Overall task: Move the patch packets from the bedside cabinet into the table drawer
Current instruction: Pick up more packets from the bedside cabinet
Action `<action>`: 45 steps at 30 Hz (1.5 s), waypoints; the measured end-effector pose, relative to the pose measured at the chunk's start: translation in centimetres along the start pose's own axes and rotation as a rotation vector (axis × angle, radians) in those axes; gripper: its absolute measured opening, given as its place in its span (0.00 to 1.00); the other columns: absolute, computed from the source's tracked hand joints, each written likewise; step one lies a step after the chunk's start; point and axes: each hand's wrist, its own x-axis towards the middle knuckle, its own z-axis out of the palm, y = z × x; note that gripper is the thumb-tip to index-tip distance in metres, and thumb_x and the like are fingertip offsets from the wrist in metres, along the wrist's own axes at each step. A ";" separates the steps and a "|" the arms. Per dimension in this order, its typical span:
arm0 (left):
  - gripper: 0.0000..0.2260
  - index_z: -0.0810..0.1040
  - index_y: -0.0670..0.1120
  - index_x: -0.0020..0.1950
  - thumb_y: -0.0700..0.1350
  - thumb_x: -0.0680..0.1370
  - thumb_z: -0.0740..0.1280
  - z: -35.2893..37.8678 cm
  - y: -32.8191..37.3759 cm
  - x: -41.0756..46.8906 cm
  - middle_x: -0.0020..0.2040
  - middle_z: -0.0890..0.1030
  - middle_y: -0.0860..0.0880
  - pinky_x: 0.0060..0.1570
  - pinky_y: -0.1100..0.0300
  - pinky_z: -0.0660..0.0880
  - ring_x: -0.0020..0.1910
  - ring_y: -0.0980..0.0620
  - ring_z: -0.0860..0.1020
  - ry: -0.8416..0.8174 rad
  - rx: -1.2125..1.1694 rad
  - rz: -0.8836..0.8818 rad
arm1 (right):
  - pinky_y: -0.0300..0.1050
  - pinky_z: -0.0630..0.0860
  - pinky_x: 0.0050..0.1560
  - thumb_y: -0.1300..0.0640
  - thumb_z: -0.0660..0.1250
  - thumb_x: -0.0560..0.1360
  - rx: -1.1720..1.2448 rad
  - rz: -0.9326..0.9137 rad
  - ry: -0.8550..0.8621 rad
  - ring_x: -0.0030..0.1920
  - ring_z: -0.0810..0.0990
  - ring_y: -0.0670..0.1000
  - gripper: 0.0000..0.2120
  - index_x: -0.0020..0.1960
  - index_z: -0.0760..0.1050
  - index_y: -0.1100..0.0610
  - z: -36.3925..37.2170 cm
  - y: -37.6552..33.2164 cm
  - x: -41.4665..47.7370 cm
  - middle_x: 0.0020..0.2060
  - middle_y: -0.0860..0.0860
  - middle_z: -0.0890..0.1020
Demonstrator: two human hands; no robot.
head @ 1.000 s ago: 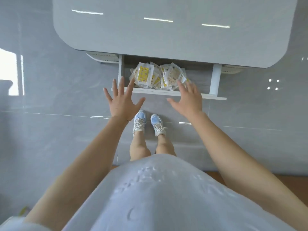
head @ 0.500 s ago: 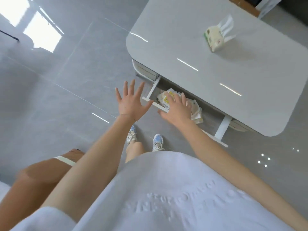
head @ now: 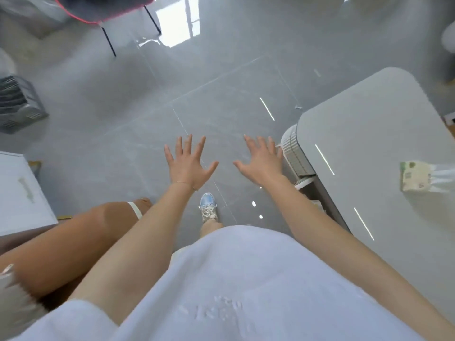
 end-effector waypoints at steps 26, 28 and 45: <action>0.32 0.54 0.58 0.76 0.63 0.75 0.60 -9.9 -24.8 14.6 0.78 0.51 0.49 0.72 0.41 0.40 0.77 0.48 0.45 0.161 -0.521 -0.911 | 0.64 0.44 0.74 0.38 0.58 0.76 -0.454 -0.707 -0.195 0.77 0.39 0.59 0.34 0.78 0.49 0.46 -8.6 -35.9 23.8 0.78 0.52 0.47; 0.32 0.54 0.57 0.76 0.63 0.75 0.61 -10.2 -26.5 14.2 0.79 0.51 0.49 0.72 0.41 0.39 0.77 0.48 0.45 0.186 -0.607 -1.013 | 0.64 0.42 0.73 0.38 0.59 0.76 -0.491 -0.762 -0.195 0.77 0.37 0.59 0.34 0.77 0.50 0.46 -8.7 -39.0 24.3 0.78 0.52 0.45; 0.32 0.53 0.55 0.76 0.63 0.76 0.59 -10.3 -49.5 9.5 0.79 0.44 0.47 0.73 0.41 0.39 0.77 0.47 0.44 0.220 -0.863 -1.436 | 0.62 0.43 0.75 0.38 0.58 0.77 -0.844 -1.137 -0.241 0.78 0.39 0.58 0.35 0.78 0.48 0.45 -2.4 -70.4 24.6 0.78 0.52 0.46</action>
